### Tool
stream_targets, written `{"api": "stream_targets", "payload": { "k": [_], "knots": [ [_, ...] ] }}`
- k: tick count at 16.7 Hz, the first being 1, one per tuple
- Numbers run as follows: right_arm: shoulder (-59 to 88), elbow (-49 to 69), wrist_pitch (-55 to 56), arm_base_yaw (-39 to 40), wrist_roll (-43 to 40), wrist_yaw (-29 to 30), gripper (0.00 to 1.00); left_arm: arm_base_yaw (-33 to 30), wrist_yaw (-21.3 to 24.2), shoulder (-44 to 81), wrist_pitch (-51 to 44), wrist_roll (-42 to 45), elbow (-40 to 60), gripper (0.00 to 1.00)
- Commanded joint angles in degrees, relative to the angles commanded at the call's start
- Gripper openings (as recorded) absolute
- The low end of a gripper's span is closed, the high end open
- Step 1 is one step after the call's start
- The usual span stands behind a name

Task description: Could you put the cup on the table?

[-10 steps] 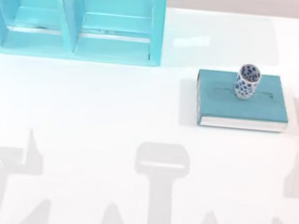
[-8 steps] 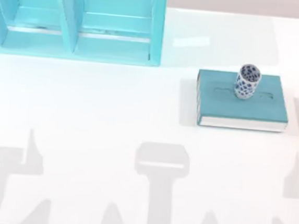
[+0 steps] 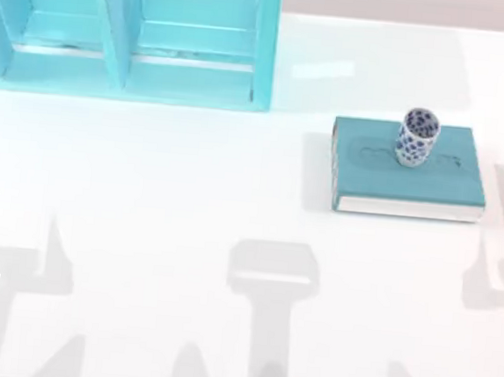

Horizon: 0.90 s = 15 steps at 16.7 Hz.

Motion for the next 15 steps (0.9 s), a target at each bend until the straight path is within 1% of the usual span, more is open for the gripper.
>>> {"api": "stream_targets", "payload": {
  "k": [5, 15],
  "knots": [
    [21.2, 23.9, -14.6, 3.6, 3.3, -1.2, 1.00, 0.0, 0.0, 0.0, 0.0, 0.0, 0.0, 1.00],
    [73.8, 81.3, -50.4, 9.8, 9.9, -1.2, 1.00, 0.0, 0.0, 0.0, 0.0, 0.0, 0.0, 1.00]
  ]
}}
